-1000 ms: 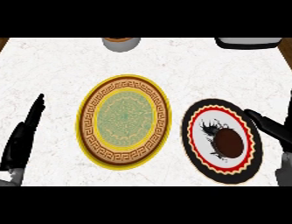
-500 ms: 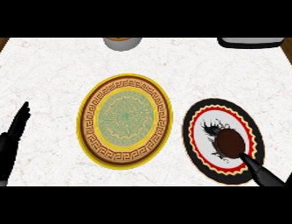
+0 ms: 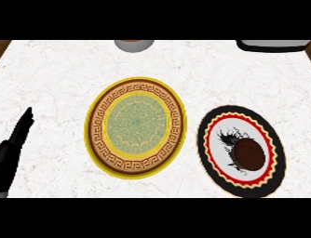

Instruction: Pick the cupcake from the plate and place it in the plate

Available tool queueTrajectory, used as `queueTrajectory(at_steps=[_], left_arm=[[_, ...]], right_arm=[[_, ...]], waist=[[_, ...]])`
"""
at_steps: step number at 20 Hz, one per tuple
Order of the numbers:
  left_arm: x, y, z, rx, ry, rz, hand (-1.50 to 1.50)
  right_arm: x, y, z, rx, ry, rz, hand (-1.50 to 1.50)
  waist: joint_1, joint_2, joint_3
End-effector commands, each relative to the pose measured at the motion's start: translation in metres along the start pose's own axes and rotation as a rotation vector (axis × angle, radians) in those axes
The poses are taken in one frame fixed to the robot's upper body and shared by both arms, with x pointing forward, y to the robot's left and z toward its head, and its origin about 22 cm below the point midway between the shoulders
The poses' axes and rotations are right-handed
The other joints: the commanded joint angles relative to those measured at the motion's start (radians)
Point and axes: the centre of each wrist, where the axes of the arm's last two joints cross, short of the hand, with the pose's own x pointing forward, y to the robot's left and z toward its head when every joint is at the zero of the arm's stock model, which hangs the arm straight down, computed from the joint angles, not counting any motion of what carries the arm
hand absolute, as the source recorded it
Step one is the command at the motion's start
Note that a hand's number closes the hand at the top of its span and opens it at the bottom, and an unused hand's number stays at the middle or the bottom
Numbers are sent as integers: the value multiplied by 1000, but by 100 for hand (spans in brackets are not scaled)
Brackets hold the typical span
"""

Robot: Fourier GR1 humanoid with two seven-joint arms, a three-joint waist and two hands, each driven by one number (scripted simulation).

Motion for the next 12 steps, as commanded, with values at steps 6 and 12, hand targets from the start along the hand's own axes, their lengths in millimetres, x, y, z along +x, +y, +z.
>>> queueTrajectory(at_steps=[6, 12], left_arm=[[11, -13, 4, -9, -20, 11, 0], [-16, -6, 9, -16, 9, -10, 0]], right_arm=[[45, -12, -30, 158, 244, 229, -150], [29, 10, -62, 288, 321, 302, -150]], waist=[[20, 2, 1], [14, 1, 3]])
